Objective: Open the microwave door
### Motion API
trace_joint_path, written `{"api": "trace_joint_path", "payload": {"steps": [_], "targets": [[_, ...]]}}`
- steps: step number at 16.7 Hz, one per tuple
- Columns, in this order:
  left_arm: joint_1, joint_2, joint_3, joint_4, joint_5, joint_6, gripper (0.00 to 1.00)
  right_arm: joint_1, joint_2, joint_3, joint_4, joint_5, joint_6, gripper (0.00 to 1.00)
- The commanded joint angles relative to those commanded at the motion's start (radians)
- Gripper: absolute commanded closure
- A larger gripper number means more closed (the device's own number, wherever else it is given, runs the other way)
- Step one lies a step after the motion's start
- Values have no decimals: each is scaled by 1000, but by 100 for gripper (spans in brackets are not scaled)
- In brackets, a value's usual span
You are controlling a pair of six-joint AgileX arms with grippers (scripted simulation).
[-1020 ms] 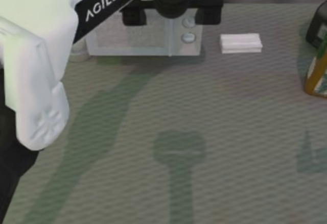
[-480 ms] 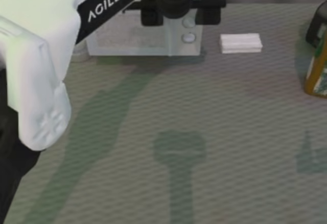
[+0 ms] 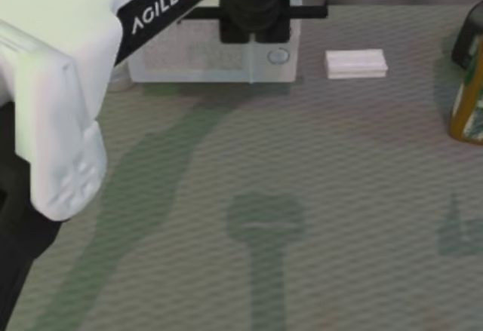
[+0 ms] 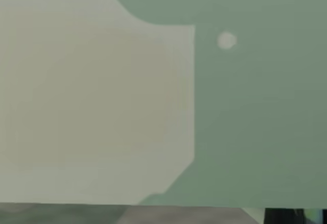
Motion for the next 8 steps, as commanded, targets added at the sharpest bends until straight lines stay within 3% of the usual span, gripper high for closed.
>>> {"api": "trace_joint_path", "payload": {"steps": [8], "targets": [[-23, -66, -114, 30, -6, -10, 100, 0, 0, 0, 0, 0, 0, 0]]}}
